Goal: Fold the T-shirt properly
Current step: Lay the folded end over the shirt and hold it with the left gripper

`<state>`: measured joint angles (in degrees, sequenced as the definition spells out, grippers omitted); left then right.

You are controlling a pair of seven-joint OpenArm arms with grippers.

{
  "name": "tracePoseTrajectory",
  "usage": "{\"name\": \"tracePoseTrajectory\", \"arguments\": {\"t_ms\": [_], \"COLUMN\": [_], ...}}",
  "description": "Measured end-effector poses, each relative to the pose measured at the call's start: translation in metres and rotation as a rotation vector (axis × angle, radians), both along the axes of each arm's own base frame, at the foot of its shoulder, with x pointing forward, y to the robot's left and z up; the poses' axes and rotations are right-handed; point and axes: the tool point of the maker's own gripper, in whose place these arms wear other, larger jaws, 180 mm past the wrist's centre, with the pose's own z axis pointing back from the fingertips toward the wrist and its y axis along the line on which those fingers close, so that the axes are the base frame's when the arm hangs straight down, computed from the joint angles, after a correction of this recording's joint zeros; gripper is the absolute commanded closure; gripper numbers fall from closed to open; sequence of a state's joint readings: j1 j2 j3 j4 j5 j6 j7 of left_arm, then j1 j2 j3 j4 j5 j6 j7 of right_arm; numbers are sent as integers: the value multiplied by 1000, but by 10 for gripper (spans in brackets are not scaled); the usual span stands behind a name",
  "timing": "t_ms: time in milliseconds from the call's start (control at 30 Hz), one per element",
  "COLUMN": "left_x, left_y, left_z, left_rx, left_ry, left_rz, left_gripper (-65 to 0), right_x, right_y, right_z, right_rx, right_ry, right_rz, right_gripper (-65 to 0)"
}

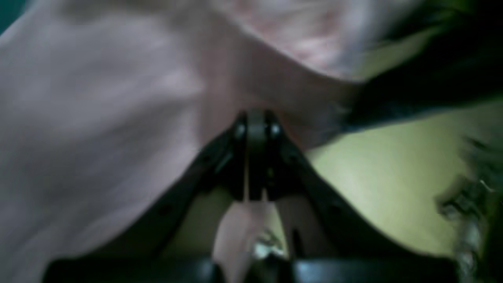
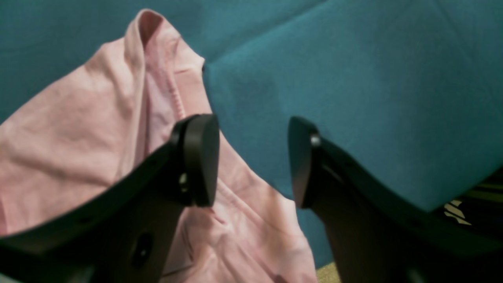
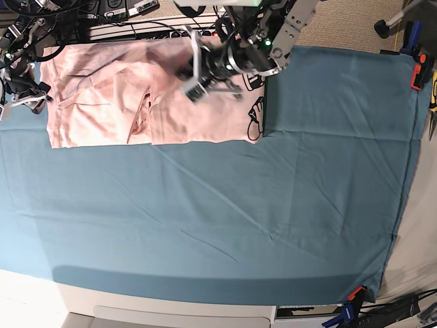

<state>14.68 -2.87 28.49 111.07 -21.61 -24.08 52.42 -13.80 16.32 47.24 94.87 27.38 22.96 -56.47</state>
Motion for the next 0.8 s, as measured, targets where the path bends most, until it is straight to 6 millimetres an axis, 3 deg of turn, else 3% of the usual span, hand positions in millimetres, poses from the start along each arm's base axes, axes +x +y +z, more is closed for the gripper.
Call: {"name": "tracePoseTrajectory", "arguments": {"t_ms": [100,200,333,467,567,800], "left_x": [-23,-32,-32,-33,-34,-34], "left_y": [-15,-18,-17,-16,-15,-14], "left_z": [23,32,30,26,24,23], "left_rx": [-141,-193,-176,-158,-146,-138], "left_ry": [-5,-18,-21,-22,-20,-20], "left_rz": [-143,-215,-222,-226,-230,-230], "left_gripper": [0,0,0,0,0,0], "right_x": [0,0,-4,-8,-7,13], "right_y": [0,0,0,-20,-26,5], "right_z": [0,0,-4,-10,-18,-22], "right_rx": [0,-1,8,4,81,369], "right_ry": [-1,-3,41,77,80,32], "right_rz": [0,0,8,7,-5,159], "right_gripper": [-286,-286,-303,-396,-400,-400]}}
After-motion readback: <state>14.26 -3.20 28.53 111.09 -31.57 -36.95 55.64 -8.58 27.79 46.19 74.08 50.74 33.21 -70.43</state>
